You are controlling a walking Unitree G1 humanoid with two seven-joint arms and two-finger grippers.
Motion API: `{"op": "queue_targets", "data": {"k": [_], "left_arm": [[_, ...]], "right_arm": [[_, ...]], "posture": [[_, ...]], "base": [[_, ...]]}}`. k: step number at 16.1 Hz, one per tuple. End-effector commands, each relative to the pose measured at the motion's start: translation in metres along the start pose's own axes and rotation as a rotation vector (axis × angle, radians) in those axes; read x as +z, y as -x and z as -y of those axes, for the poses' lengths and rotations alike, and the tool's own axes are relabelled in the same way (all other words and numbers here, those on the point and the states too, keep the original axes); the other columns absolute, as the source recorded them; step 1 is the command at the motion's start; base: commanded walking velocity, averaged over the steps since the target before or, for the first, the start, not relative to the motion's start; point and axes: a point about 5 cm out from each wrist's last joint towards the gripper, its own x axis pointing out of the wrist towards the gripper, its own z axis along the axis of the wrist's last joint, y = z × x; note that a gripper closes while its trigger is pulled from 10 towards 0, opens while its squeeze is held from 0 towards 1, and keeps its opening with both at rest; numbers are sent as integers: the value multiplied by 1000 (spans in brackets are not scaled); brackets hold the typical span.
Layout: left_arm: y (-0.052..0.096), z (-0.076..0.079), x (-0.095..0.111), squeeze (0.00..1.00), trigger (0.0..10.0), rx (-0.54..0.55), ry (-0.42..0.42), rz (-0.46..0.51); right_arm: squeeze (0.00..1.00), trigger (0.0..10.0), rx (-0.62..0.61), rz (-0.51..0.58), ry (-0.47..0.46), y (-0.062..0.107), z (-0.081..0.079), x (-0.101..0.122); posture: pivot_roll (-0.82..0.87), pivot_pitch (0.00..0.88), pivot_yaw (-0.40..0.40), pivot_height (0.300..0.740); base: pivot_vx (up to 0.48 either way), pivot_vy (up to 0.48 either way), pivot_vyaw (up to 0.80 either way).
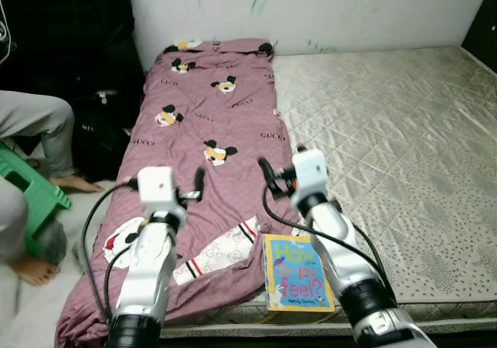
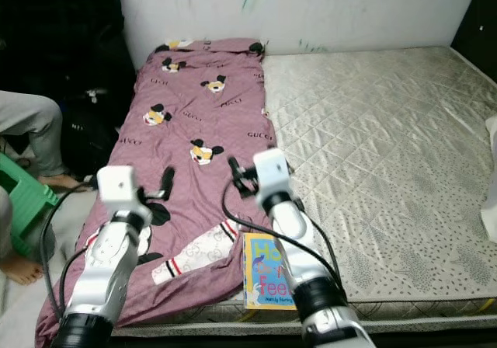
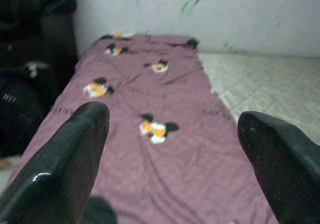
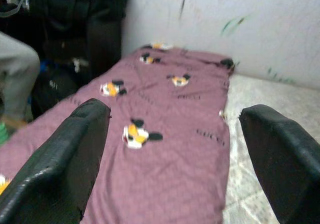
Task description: Clean up the room
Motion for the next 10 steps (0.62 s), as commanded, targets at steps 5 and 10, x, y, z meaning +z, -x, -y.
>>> {"op": "queue_targets", "data": {"k": [5,10], "left_arm": [[6,11,-5,0,10000,61,46,16],[8,0,-7,0,10000,63,7,2]], "right_arm": [[0,10000,163,-17,43,1,-10,-2],[0,10000,156,20,-11,-10,-30,7]], "posture": [[112,45,-116,740],[126,40,-56,740]], "base": [[0,0,0],[0,0,0]]}}
